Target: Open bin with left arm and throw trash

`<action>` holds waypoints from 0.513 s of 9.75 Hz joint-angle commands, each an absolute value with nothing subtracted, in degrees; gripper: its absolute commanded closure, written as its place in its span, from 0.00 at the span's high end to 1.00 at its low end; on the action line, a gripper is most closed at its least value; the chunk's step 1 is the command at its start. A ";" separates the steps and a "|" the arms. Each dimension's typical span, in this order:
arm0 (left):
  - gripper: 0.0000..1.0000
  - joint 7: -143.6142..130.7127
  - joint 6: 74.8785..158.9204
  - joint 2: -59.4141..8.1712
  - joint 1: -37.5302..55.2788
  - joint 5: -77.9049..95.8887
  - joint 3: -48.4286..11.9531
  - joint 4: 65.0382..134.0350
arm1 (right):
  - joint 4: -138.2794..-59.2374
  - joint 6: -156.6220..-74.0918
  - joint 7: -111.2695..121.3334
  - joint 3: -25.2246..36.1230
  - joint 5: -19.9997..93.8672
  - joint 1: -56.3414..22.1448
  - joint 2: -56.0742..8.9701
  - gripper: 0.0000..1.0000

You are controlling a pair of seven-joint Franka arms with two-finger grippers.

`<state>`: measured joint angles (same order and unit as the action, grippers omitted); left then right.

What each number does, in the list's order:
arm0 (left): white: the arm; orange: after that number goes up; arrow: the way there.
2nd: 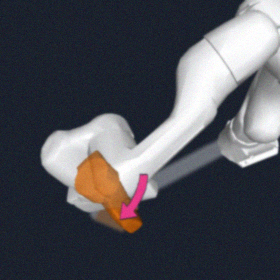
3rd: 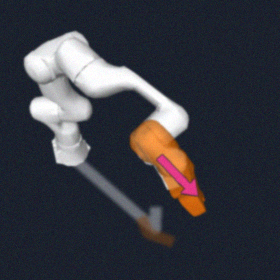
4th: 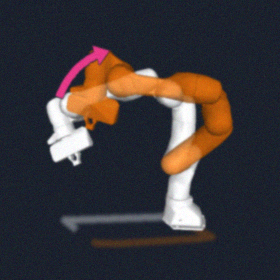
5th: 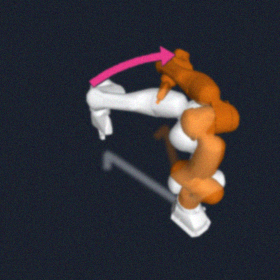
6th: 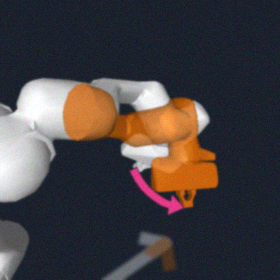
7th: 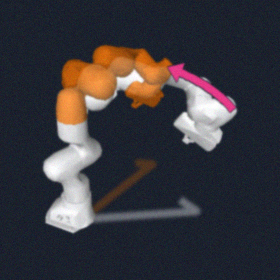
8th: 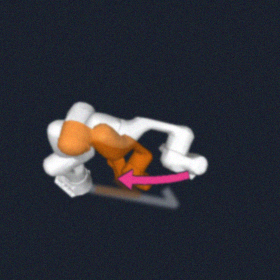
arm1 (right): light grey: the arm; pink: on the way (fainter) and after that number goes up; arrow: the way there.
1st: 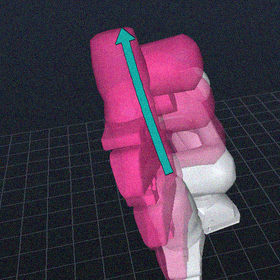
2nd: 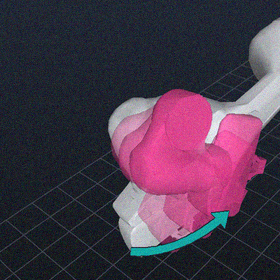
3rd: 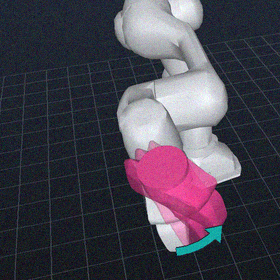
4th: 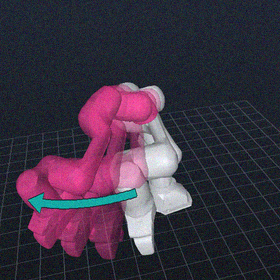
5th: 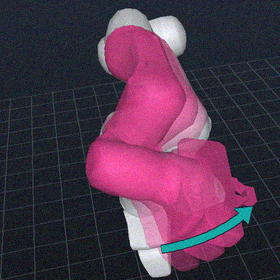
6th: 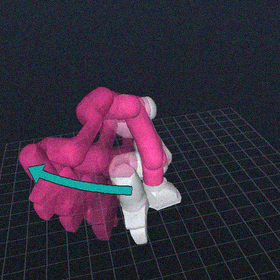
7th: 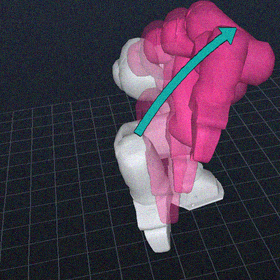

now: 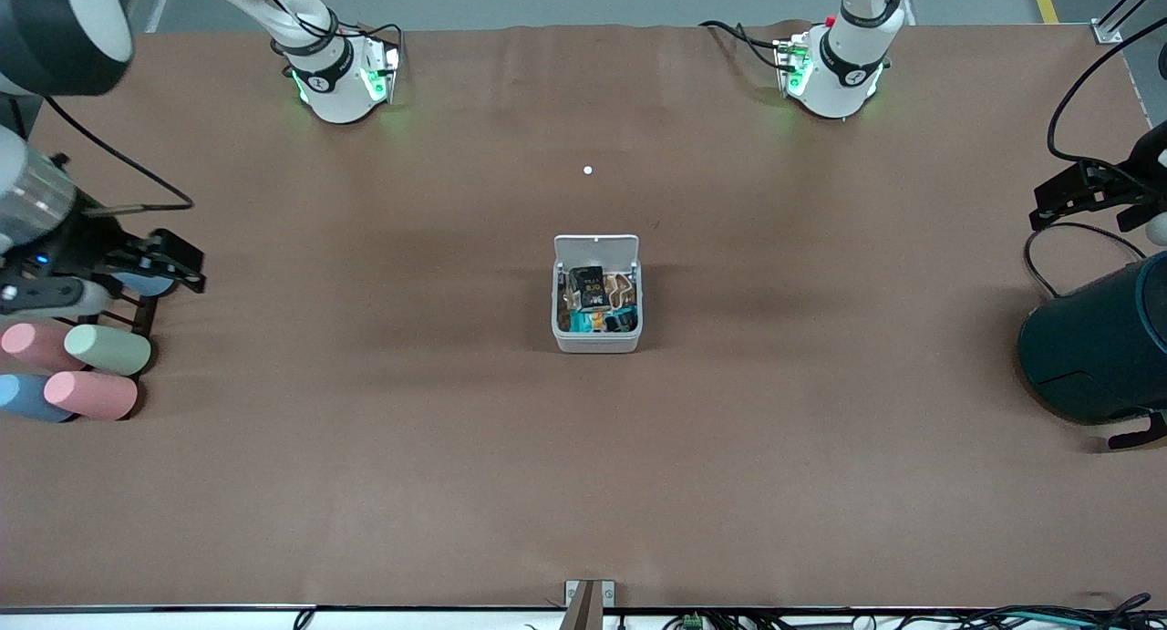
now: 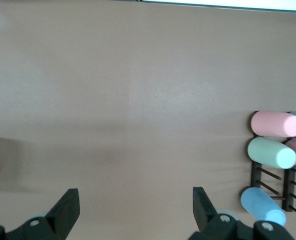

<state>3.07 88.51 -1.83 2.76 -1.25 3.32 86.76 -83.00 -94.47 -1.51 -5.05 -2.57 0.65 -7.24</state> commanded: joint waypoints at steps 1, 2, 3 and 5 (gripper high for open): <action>1.00 3.16 88.33 -2.20 2.90 -2.46 2.81 85.52 | -85.43 -91.95 -1.93 -3.17 -2.29 -0.79 -0.73 1.00; 1.00 3.16 88.33 -2.20 3.07 -2.55 2.29 85.00 | -85.43 -89.41 -1.93 -2.82 -2.29 -1.05 0.86 1.00; 1.00 3.25 88.33 -2.11 2.99 -2.64 2.11 84.82 | -85.52 -87.56 -2.02 -2.81 -2.29 -1.23 1.75 1.00; 1.00 3.16 88.24 -2.02 2.90 -2.55 2.11 84.90 | -87.01 -87.89 -1.76 -1.77 -1.94 -1.67 2.46 1.00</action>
<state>3.07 88.51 -1.83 2.94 -1.30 2.43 85.78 -84.26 -86.89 -1.58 -3.56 -2.52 -0.61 1.17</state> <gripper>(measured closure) 0.000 0.000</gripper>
